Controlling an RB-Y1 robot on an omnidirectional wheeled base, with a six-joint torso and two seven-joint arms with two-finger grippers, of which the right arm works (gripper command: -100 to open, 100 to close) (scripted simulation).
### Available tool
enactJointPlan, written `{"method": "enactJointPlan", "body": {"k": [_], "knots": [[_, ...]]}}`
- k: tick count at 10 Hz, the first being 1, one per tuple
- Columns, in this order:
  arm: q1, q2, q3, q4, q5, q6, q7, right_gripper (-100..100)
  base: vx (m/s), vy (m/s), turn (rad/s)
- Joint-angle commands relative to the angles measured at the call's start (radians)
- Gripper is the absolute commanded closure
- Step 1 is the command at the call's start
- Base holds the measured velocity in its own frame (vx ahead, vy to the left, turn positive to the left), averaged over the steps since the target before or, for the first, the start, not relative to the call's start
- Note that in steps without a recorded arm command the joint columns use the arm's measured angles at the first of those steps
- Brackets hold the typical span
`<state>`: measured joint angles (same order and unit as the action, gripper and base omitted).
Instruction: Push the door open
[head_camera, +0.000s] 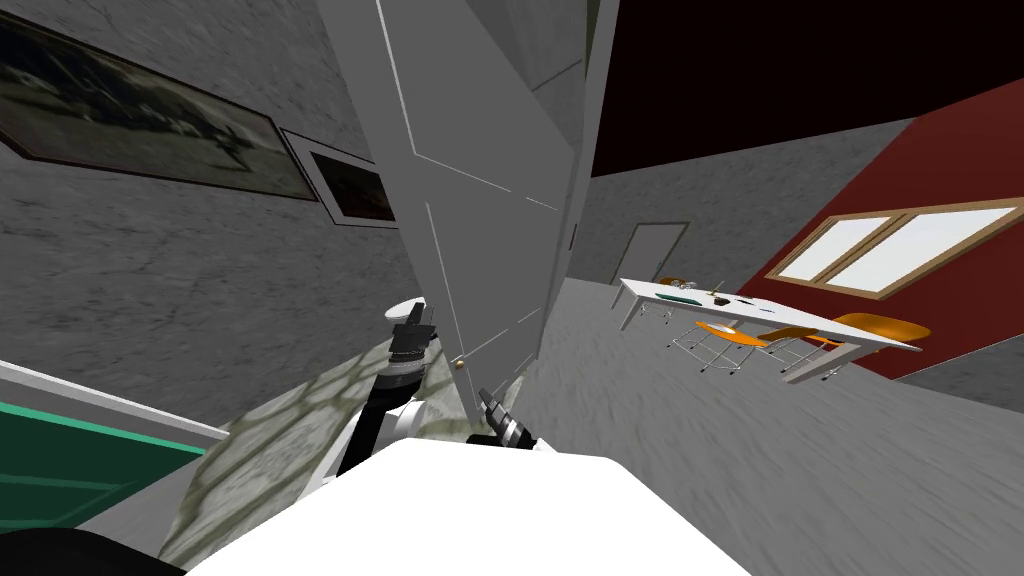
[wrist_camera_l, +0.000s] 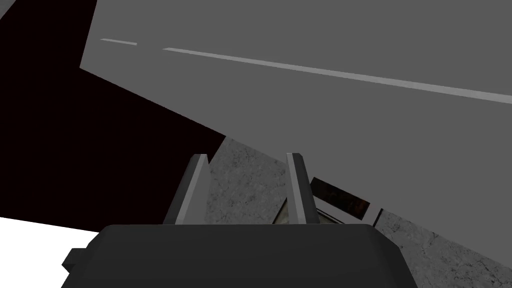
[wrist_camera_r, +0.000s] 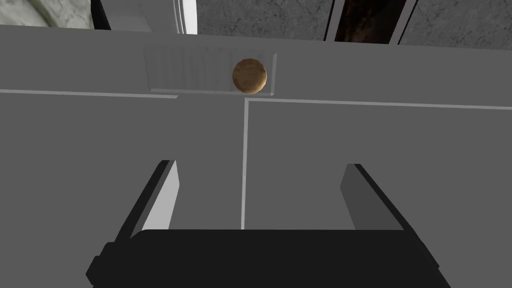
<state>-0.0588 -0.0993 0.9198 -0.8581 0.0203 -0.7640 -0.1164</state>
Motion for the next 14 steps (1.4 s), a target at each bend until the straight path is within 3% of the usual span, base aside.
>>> {"method": "enactJointPlan", "body": {"k": [1,5,6,10,14], "knots": [[0.002,0.011,-0.036,0.003,-0.006,0.010,0.012,-100,-0.067,0.159,-0.083],[0.006,0.043,-0.110,0.028,-0.018,0.017,0.040,-100,-0.055,0.135,-0.078],[0.010,0.041,-0.097,0.022,-0.015,0.017,0.040,-100,-0.026,0.060,-0.017],[0.004,0.039,-0.112,0.036,-0.015,0.018,0.047,-100,0.119,0.130,0.027],[-0.004,0.065,-0.126,0.051,-0.015,0.019,0.052,-100,0.150,0.162,0.029]]}}
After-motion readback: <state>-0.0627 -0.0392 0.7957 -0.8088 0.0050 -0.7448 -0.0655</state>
